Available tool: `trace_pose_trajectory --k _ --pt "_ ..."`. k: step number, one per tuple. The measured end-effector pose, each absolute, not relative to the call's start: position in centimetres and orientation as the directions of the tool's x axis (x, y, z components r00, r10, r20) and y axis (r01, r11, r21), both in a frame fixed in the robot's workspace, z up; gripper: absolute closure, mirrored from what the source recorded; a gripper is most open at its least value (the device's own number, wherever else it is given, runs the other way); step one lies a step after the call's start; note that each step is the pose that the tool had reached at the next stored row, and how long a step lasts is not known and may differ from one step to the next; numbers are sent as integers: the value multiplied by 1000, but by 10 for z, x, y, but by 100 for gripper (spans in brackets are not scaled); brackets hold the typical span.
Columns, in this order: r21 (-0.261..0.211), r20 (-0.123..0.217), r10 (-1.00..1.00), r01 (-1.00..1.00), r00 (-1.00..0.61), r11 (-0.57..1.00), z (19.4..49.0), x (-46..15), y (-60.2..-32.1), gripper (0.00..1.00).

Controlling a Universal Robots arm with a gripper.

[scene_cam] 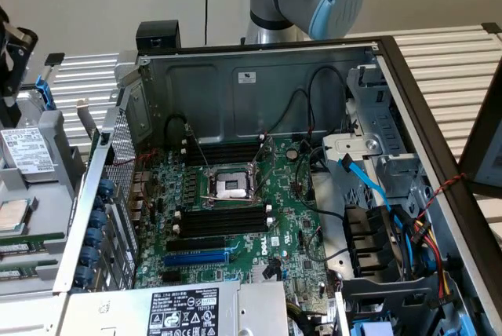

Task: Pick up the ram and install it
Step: 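Reach for the ram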

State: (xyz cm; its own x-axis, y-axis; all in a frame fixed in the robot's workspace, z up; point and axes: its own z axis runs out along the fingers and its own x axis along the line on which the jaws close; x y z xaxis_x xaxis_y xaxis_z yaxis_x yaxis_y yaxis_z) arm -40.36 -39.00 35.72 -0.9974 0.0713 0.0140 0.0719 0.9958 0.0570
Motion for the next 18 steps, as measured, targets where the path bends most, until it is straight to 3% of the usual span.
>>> trace_pose_trajectory --k 18 --pt "60 14 -80 -79 -997 995 324 -434 -390 89"
